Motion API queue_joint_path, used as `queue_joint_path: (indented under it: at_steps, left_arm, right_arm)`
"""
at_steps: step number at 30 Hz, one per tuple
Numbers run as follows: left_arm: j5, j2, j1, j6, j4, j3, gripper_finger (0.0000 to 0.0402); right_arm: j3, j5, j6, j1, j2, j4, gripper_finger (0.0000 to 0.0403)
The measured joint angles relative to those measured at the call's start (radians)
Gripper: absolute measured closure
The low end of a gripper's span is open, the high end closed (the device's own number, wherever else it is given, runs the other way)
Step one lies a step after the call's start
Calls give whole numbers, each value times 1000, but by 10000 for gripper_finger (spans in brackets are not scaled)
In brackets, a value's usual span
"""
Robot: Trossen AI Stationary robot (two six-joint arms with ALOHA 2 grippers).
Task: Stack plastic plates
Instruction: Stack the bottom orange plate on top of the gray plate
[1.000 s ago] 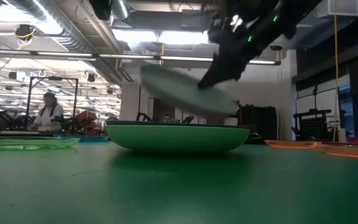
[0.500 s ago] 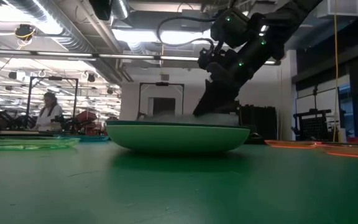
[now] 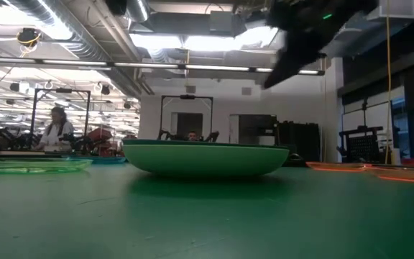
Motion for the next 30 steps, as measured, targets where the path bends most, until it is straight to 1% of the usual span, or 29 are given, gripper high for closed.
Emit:
queue_joint_path:
  at_steps: [3,6,9,14,19,24,30]
  left_arm:
    - [23,-107,0,14,-107,0,279]
    - [25,-192,0,19,-210,0,279]
    - [23,-243,0,31,-271,1,279]
    - [25,-248,4,39,-280,1,279]
    - [25,-248,30,39,-279,1,279]
    - [25,-248,65,39,-278,1,279]
    - [25,-248,91,39,-281,1,279]
  right_arm:
    - [-29,97,94,82,-91,-138,205]
    - [-55,118,246,160,-158,-248,208]
    - [-92,126,408,228,-181,-315,209]
    - [-180,126,674,302,-164,-383,209]
    - [-275,132,891,304,-128,-437,210]
    - [-343,139,948,304,-81,-424,210]
    - [-372,180,966,304,-30,-416,210]
